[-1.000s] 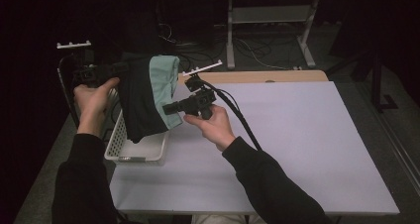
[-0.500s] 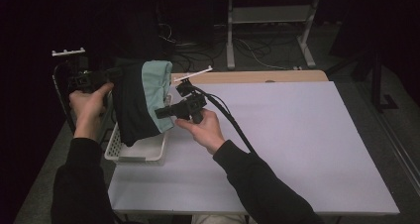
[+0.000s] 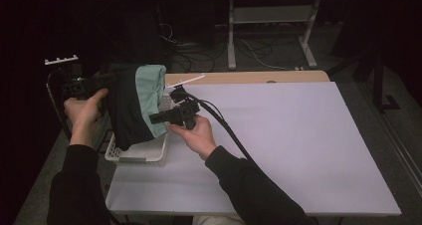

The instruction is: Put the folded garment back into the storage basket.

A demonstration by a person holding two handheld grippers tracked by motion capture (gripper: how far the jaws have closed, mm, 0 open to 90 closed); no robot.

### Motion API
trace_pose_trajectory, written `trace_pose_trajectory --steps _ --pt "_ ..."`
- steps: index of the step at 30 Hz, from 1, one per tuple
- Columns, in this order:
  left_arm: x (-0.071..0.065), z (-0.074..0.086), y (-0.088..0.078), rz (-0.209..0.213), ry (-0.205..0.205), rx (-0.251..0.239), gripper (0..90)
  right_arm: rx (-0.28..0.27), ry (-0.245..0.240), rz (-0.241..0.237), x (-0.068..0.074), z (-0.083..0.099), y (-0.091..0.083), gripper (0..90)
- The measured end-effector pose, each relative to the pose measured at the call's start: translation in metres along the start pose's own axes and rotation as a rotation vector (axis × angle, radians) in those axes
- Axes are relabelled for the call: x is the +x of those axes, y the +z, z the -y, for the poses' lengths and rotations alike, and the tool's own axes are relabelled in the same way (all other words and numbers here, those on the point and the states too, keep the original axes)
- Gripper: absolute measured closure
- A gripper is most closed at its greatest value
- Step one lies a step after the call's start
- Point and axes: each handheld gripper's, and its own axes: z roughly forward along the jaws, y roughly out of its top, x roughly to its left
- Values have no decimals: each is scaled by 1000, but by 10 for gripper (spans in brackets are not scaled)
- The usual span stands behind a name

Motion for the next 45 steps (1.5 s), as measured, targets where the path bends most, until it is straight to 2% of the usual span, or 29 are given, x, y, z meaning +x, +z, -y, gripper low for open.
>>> trace_pose_trajectory --steps 15,18,20,23,30,34,45 --pt "17 18 5 -23 -25 15 791 10 15 13 -6 13 24 820" --pt "22 21 5 -31 -23 20 791 6 32 9 -9 17 29 820" --pt "24 24 6 -36 -24 25 791 -1 56 -12 -13 20 31 820" --pt "26 27 7 -37 -28 25 792 -1 63 0 -15 25 35 820" --pt "31 38 20 -39 -34 47 791 1 90 18 -19 35 41 820" --pt "33 46 30 -50 -35 64 791 2 108 45 -24 43 47 820" --pt "37 48 40 -80 -41 81 790 -13 153 55 -27 49 58 820"
